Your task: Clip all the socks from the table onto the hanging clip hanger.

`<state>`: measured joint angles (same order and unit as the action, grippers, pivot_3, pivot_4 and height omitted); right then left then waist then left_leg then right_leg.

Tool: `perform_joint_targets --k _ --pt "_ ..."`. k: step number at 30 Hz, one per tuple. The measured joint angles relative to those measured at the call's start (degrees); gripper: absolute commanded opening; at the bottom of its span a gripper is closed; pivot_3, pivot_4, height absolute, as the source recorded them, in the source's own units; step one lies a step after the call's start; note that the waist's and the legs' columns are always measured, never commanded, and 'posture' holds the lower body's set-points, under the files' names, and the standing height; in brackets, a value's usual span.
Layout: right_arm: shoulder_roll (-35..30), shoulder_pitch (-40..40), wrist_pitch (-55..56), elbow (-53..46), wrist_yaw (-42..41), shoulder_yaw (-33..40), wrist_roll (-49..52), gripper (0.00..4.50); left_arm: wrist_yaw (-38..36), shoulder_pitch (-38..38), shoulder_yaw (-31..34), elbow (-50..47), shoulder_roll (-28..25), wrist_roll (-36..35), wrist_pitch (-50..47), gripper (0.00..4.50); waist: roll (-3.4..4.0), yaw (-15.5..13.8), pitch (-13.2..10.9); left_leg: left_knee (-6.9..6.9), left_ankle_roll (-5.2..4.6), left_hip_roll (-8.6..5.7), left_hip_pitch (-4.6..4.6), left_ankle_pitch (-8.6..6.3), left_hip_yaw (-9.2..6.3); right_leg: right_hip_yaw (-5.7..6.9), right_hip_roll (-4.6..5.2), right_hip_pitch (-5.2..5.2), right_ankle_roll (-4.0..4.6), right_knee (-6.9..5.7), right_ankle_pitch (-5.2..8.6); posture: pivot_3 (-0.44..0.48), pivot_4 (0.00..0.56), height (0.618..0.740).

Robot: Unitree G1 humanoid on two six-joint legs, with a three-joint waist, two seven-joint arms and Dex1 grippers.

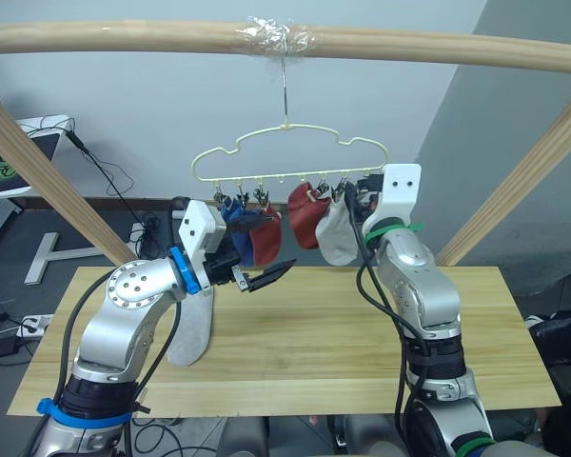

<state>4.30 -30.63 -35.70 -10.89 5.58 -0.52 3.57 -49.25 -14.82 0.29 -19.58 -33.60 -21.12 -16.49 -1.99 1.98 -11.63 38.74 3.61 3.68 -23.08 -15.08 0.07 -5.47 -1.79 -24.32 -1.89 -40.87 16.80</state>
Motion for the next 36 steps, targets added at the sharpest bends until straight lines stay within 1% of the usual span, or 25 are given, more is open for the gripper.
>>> perform_joint_targets --k 11,14,20,22,23,28,31,33,36 --pt "1.5 -0.8 -0.1 0.9 0.0 1.5 0.3 3.34 -0.5 0.8 0.0 2.0 0.0 0.5 2.3 4.50 0.01 0.1 0.0 -0.01 0.00 0.00 0.01 0.00 0.00 0.01 0.00 -0.01 0.00 0.00 0.00 0.032 0.166 0.700" --pt "2.2 -1.2 -0.1 1.1 -0.1 1.6 0.8 2.76 -1.2 1.2 0.0 2.9 0.0 0.8 3.5 4.50 0.02 0.1 0.0 -0.02 0.00 0.00 -0.01 0.00 0.00 0.01 0.00 -0.03 0.01 0.00 0.01 0.031 0.167 0.700" --pt "3.0 -1.7 -0.1 1.1 -0.4 1.6 2.2 0.67 -1.8 2.1 0.0 4.6 0.0 1.0 5.7 4.50 0.02 0.1 0.0 -0.02 0.00 0.00 -0.03 0.00 0.00 0.01 0.00 -0.05 0.01 0.00 0.01 0.032 0.167 0.700" --pt "3.0 -1.7 -0.1 1.1 -0.5 1.6 2.2 0.15 -2.0 2.3 0.0 4.6 0.0 1.1 6.1 4.50 0.02 0.0 0.0 -0.02 0.00 0.00 -0.04 0.00 0.00 0.01 0.00 -0.05 0.01 0.00 0.01 0.032 0.168 0.700" --pt "3.0 -1.7 0.0 1.1 -0.5 1.6 2.3 0.03 -2.1 2.4 0.0 4.6 0.0 1.1 6.3 4.50 0.02 0.0 0.0 -0.02 0.00 0.01 -0.03 0.00 0.00 0.01 0.00 -0.05 0.01 0.00 0.01 0.032 0.168 0.700" --pt "3.0 -1.8 0.2 1.1 -0.8 1.6 2.3 0.03 -2.0 4.6 0.0 4.7 0.0 1.3 7.0 4.50 0.02 0.1 0.0 -0.02 0.00 0.01 -0.03 0.00 0.00 0.01 0.00 -0.06 0.02 0.00 0.01 0.033 0.172 0.700" --pt "2.9 -1.8 0.2 1.1 -1.3 1.5 2.4 0.03 -0.1 8.8 0.8 5.5 -0.7 3.5 8.2 4.50 0.04 0.5 0.0 -0.05 -0.01 0.02 -0.01 -0.01 0.03 -0.04 0.00 -0.06 0.02 0.02 0.02 0.034 0.174 0.700" --pt "2.8 -1.9 0.2 1.1 -1.7 1.5 2.3 0.03 1.6 13.1 2.2 9.7 -1.8 5.6 8.1 4.50 0.05 0.9 0.0 -0.10 -0.01 0.04 0.02 -0.01 -0.01 0.00 0.00 -0.08 0.09 0.00 0.06 0.038 0.177 0.700" --pt "2.4 -1.9 0.2 1.1 -1.7 1.7 2.3 0.03 3.7 15.9 3.9 15.7 -2.7 6.7 5.8 4.50 0.07 1.0 0.0 -0.14 -0.01 0.06 -0.01 -0.01 -0.11 0.12 0.00 -0.11 0.13 -0.02 0.09 0.042 0.181 0.700"
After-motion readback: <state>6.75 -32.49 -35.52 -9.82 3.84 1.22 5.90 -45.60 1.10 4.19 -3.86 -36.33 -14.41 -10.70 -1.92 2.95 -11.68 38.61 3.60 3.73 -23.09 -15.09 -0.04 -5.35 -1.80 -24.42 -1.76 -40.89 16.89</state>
